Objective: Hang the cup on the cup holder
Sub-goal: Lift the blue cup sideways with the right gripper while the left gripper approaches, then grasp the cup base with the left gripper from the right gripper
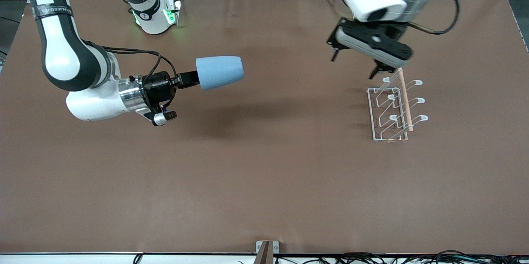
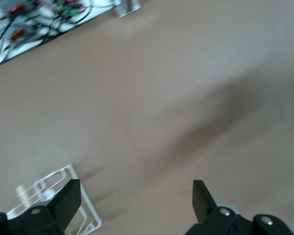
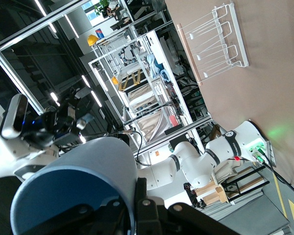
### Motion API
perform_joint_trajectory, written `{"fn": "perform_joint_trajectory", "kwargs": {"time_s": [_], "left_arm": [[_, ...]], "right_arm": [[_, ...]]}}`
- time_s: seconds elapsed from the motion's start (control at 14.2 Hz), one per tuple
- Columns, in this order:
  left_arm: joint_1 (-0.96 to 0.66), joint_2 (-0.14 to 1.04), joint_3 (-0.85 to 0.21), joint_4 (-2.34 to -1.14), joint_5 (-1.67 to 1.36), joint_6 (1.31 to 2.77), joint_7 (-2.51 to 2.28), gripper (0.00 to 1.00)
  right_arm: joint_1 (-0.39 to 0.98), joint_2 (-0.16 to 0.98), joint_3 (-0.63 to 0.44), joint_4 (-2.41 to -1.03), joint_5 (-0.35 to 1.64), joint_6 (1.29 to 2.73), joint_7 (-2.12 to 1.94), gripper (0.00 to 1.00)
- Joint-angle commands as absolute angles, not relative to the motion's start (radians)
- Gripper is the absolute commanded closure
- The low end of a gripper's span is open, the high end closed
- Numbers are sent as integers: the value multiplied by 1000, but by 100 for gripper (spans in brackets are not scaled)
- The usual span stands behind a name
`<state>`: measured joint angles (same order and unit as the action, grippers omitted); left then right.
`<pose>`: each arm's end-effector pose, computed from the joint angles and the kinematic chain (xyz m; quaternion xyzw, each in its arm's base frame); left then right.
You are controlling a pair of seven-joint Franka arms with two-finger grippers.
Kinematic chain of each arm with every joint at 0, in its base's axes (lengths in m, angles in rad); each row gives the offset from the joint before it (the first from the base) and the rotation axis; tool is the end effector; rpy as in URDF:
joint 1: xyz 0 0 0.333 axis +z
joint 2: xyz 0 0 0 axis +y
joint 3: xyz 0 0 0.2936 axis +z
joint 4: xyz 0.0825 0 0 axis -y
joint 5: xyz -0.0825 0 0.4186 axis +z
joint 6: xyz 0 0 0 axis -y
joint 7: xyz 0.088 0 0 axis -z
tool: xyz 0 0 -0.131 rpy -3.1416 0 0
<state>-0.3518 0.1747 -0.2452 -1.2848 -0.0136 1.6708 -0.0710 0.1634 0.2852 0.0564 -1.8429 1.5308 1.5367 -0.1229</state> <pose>0.5459 -0.3551 0.6298 0.9606 -0.2545 0.0930 0.0615 0.5852 0.2654 0.3938 -0.7047 0.0589 0.2431 0.6640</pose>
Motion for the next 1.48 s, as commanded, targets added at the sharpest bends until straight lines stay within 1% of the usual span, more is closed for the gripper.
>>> {"fn": "perform_joint_trajectory", "kwargs": {"time_s": [0.0,0.21,0.42,0.7,1.2,1.41], "left_arm": [[-443,224,-233,-1218,-14,1741,-142,0],[-494,236,-235,-1219,-14,1813,-215,0],[-500,256,-241,-1221,-14,1844,-212,0],[-552,279,-229,-1218,-12,1881,-215,0],[-601,334,-232,-1213,-12,2038,-204,0],[-624,354,-230,-1198,-12,2049,-215,0]], "right_arm": [[172,293,51,-1835,1565,1535,-132,99],[173,296,51,-1835,1565,1535,-132,99],[170,296,51,-1836,1563,1525,-130,98],[167,296,51,-1836,1563,1523,-129,98],[163,295,49,-1841,1549,1500,-133,98],[163,295,48,-1842,1549,1502,-133,98]]}}
